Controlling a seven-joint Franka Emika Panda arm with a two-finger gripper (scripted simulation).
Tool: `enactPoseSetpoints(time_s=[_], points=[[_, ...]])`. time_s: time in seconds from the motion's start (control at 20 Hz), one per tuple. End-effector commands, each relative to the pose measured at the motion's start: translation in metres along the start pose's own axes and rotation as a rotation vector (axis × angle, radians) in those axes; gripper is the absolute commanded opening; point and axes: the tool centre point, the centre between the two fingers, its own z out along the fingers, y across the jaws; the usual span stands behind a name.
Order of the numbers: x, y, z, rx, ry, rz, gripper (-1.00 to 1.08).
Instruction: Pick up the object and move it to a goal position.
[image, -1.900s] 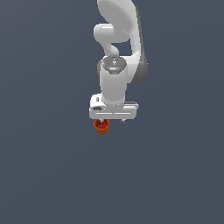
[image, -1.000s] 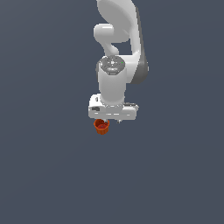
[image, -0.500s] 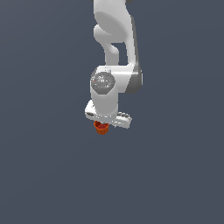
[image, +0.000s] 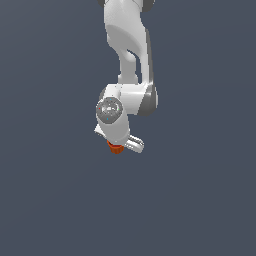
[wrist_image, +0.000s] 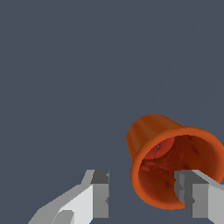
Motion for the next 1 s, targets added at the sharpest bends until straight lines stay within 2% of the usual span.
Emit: enactPoseSetpoints(time_s=[0.0,0.3,0.8,0.85,0.95], points=[[0.0,0.001,0.002,0.0,-0.011,0.019,0.28],[0.0,0.001,0.006,-0.001,-0.011,0.018,0.28],[-0.001,0.001,0.033,-0.001,-0.013,0.023,0.28],[-0.001,0.001,0.033,-0.001,-0.013,0.023,-1.0],[-0.001,0.001,0.033,-0.001,-0.013,0.023,-1.0]])
